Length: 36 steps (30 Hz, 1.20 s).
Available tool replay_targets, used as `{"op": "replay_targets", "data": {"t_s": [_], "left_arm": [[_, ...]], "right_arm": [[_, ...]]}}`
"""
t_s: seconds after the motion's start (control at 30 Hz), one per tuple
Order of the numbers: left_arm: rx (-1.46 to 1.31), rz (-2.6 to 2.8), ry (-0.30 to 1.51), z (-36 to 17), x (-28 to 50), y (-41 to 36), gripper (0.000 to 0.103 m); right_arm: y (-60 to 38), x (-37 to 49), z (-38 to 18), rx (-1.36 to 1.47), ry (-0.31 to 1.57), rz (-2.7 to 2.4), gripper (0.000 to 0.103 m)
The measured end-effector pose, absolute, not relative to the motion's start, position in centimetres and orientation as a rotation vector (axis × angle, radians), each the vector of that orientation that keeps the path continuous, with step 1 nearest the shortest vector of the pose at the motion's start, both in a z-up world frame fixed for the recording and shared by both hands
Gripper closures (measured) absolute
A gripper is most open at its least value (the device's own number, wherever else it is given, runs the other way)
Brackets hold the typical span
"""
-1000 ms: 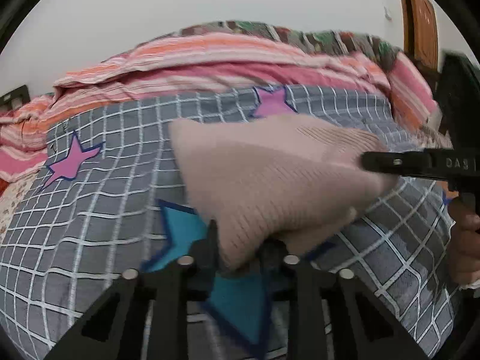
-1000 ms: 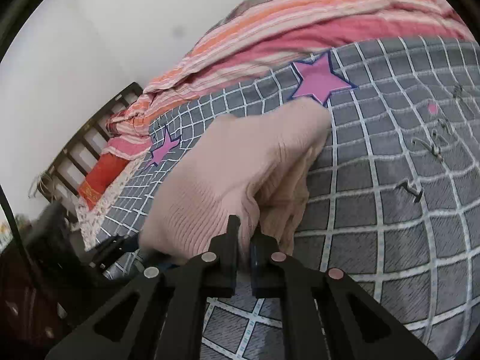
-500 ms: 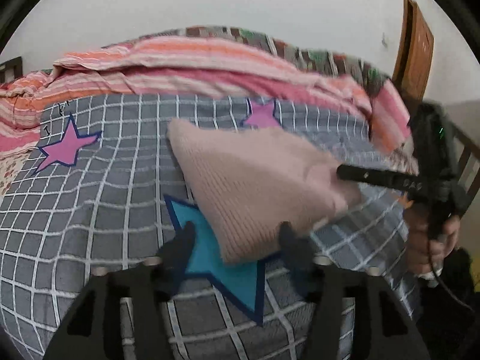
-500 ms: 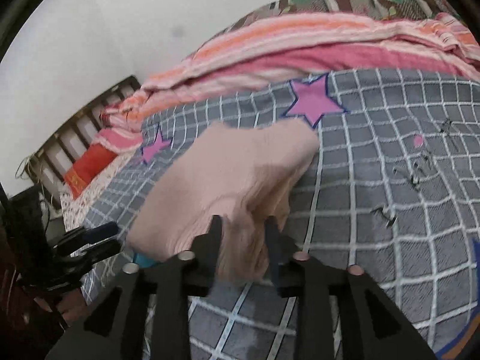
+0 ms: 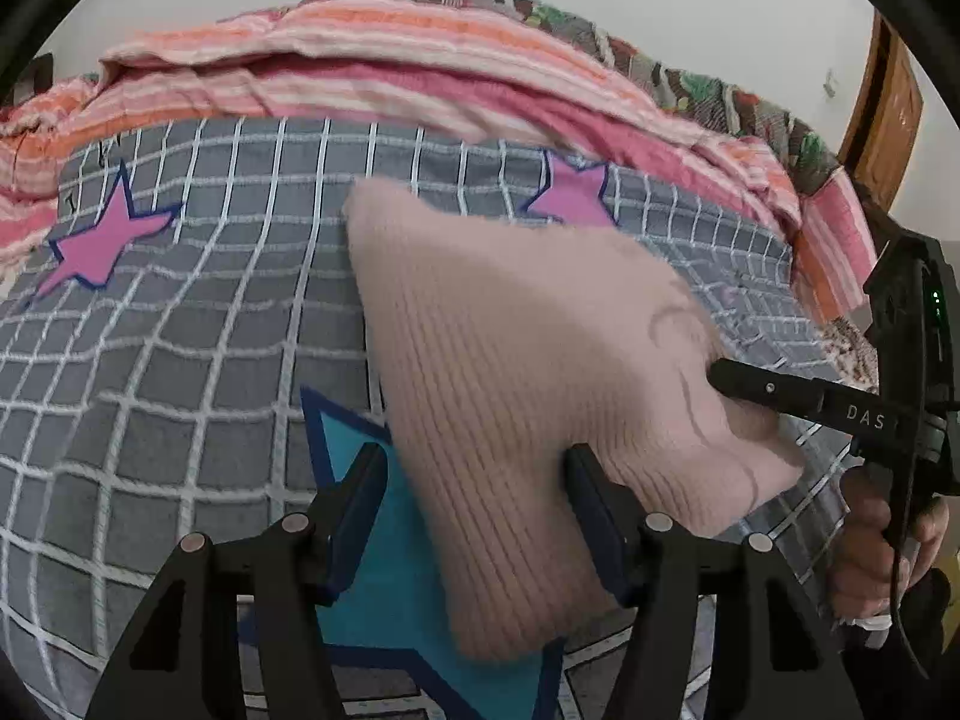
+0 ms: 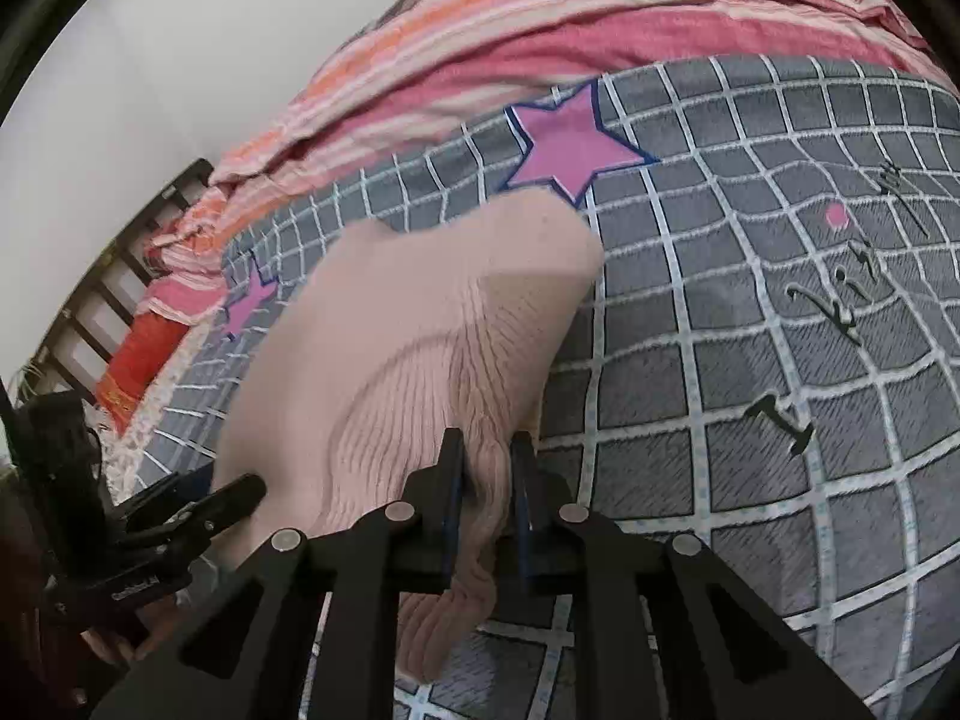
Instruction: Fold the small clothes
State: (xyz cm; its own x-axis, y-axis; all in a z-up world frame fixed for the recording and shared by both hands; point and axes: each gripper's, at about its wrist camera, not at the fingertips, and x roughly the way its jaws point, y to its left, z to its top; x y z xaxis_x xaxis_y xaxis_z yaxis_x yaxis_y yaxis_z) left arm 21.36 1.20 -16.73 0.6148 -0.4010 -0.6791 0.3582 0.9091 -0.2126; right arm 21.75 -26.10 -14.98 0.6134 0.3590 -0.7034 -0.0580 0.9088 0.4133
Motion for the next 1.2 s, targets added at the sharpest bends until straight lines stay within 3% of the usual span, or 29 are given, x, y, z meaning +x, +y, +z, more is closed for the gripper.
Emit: {"op": "replay_targets", "data": {"t_s": [0.03, 0.2, 0.4, 0.57, 0.6, 0.73, 0.83, 0.97, 1.07, 1.2], "left_arm": [[-0.071, -0.431, 0.785, -16.2, 21.4, 1.5, 0.042], [-0.189, -0.424, 0.813, -15.2, 24.7, 3.0, 0.041], [-0.295, -0.424, 0.870, -15.9, 29.6, 3.4, 0.043], [-0.372, -0.434, 0.899, -18.1, 31.1, 3.2, 0.048], [-0.380, -0.442, 0.896, -18.2, 31.1, 3.0, 0.054], [-0.363, -0.442, 0.870, -17.9, 31.1, 2.3, 0.057], [-0.359, -0.449, 0.860, -17.2, 30.8, 2.1, 0.057], [-0.290, -0.413, 0.832, -16.8, 30.2, 1.7, 0.057], [-0.252, -0.397, 0.824, -16.7, 29.8, 1.6, 0.057], [-0.209, -0.380, 0.809, -16.4, 29.3, 1.5, 0.057]], "right_arm": [[-26.2, 21.6, -14.4, 0.365, 0.866, 0.242, 0.079], [-25.9, 22.6, -12.4, 0.370, 0.798, 0.241, 0.059], [-27.0, 27.2, -14.5, 0.454, 0.889, 0.183, 0.047], [-27.4, 29.1, -17.6, 0.603, 0.969, 0.264, 0.047], [-27.2, 29.2, -17.9, 0.600, 0.975, 0.281, 0.052], [-26.7, 28.7, -17.4, 0.580, 0.926, 0.322, 0.074], [-27.2, 27.8, -16.8, 0.570, 0.883, 0.332, 0.078], [-27.0, 27.1, -16.7, 0.525, 0.869, 0.299, 0.078], [-26.7, 27.1, -16.1, 0.475, 0.880, 0.259, 0.066], [-26.4, 25.7, -14.2, 0.336, 0.831, 0.179, 0.062]]}}
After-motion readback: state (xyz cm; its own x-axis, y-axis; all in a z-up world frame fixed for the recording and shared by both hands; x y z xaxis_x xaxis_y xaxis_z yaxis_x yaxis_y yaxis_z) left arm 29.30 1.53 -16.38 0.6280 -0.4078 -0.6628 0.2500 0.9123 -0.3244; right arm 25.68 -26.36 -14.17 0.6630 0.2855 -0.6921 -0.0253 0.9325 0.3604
